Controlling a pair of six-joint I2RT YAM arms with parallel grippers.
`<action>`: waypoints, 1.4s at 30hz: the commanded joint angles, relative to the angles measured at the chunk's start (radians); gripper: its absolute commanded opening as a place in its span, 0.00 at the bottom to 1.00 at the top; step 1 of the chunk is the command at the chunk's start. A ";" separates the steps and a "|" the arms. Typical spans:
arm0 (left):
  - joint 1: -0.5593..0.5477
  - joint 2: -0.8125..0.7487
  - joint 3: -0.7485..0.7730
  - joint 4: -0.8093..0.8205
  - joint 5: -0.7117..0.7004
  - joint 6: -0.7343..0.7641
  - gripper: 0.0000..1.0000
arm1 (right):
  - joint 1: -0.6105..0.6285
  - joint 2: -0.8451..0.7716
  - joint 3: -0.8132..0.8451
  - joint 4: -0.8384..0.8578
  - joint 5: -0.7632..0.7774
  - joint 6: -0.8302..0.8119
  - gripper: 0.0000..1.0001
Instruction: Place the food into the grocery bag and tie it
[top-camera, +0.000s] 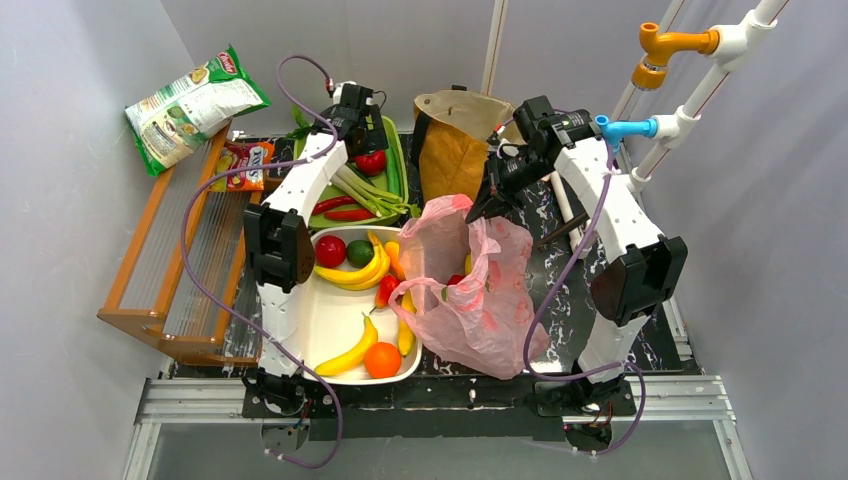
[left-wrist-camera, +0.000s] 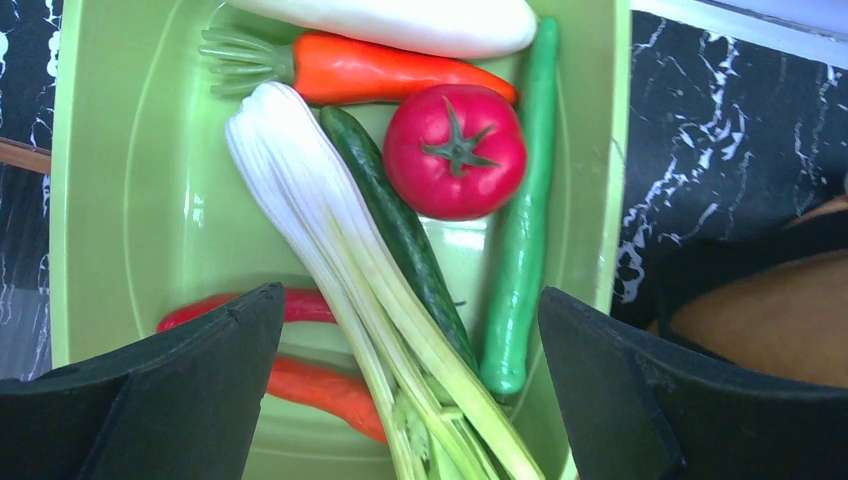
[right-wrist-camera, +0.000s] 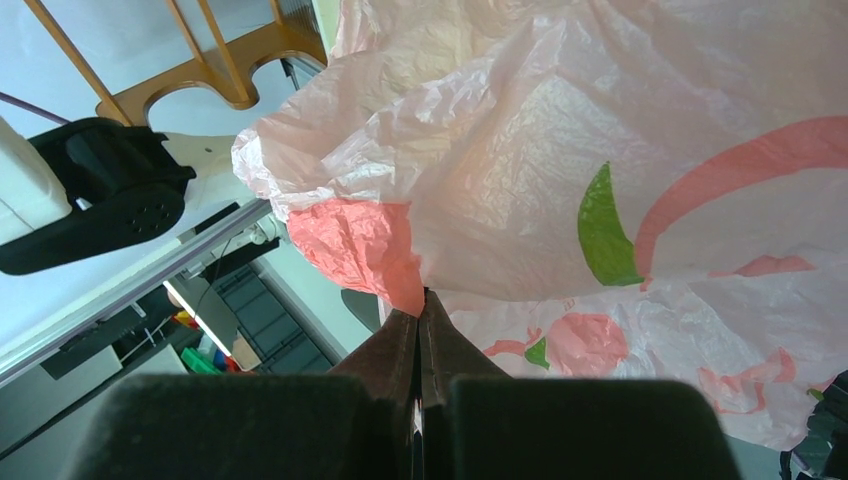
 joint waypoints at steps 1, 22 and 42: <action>0.030 0.040 0.054 0.043 0.048 0.030 0.98 | -0.025 0.019 0.076 -0.044 0.001 -0.020 0.01; 0.072 0.270 0.202 0.137 0.171 0.051 0.96 | -0.027 0.039 0.101 -0.090 0.027 -0.034 0.01; 0.080 0.355 0.259 0.091 0.203 0.075 0.95 | -0.038 0.070 0.113 -0.097 0.015 -0.032 0.01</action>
